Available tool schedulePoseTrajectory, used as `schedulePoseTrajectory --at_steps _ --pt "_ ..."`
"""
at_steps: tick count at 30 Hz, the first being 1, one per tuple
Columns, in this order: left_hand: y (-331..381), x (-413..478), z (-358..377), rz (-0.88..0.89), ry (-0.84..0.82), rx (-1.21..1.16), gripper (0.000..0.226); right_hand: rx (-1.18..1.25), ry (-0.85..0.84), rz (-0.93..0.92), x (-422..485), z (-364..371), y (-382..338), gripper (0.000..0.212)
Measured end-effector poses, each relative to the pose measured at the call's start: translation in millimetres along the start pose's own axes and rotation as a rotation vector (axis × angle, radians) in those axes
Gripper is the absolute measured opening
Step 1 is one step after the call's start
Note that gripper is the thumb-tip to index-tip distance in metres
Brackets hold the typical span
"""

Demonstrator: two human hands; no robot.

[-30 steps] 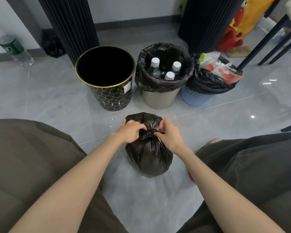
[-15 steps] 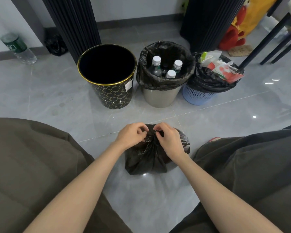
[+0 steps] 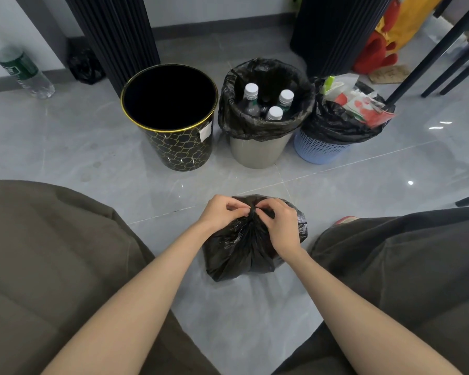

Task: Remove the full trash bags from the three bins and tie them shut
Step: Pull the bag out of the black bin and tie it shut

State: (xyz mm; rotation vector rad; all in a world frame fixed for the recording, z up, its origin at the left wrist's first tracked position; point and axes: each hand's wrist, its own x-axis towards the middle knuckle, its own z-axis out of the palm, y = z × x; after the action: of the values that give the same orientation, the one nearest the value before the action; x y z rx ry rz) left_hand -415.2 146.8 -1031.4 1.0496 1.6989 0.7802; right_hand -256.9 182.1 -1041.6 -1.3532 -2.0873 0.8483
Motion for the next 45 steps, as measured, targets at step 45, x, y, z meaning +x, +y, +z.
schedulePoseTrajectory --at_steps 45 --pt "-18.8 -8.2 2.9 0.028 -0.039 0.325 0.019 0.297 -0.108 0.387 13.6 -21.3 -1.9 0.015"
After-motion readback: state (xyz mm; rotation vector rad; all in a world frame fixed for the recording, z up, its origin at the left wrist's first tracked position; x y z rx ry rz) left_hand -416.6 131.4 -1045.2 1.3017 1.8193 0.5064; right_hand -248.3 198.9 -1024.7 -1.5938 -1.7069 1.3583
